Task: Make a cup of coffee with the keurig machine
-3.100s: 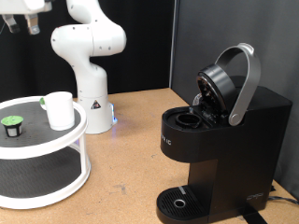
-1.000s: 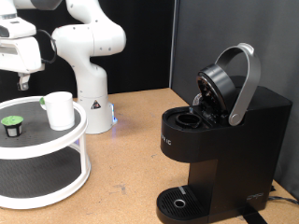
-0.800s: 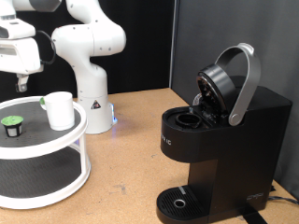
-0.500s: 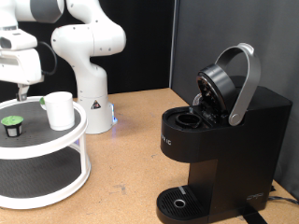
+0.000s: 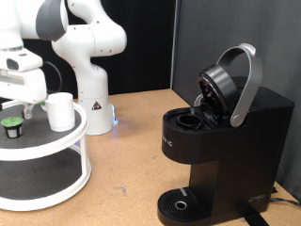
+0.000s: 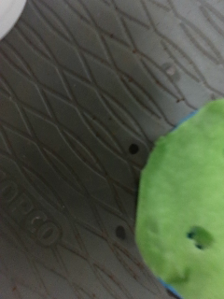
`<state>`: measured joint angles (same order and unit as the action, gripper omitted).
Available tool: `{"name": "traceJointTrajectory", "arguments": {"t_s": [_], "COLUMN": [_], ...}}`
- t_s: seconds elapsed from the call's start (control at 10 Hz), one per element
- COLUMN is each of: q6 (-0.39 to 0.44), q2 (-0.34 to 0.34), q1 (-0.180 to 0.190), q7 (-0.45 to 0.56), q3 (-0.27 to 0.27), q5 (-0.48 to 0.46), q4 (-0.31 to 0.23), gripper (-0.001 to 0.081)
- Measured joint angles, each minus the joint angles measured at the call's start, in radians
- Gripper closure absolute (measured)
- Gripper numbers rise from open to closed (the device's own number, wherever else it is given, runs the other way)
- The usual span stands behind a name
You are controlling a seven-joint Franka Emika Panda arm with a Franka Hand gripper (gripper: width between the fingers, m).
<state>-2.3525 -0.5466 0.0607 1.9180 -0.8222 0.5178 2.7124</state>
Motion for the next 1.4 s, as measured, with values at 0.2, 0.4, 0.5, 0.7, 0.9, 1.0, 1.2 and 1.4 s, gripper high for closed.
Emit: {"name": "traceJointTrajectory", "arguments": {"t_s": [0.2, 0.4, 0.5, 0.7, 0.9, 1.0, 1.2, 1.4], "q6": [-0.042, -0.068, -0.074, -0.076, -0.076, -0.076, -0.076, -0.051], "q2": [0.031, 0.050, 0.055, 0.055, 0.055, 0.055, 0.055, 0.052], "q1": [0.000, 0.000, 0.001, 0.001, 0.001, 0.001, 0.001, 0.001], "q7": [0.007, 0.017, 0.019, 0.020, 0.020, 0.020, 0.020, 0.021], "q3": [-0.014, -0.023, -0.029, -0.034, -0.038, -0.038, -0.038, -0.038], "q5": [0.002, 0.002, 0.002, 0.002, 0.002, 0.002, -0.002, -0.019], "q4": [0.015, 0.024, 0.026, 0.029, 0.030, 0.030, 0.029, 0.018], "gripper": [0.0003, 0.0003, 0.0003, 0.0003, 0.0116, 0.0299, 0.0326, 0.0326]}}
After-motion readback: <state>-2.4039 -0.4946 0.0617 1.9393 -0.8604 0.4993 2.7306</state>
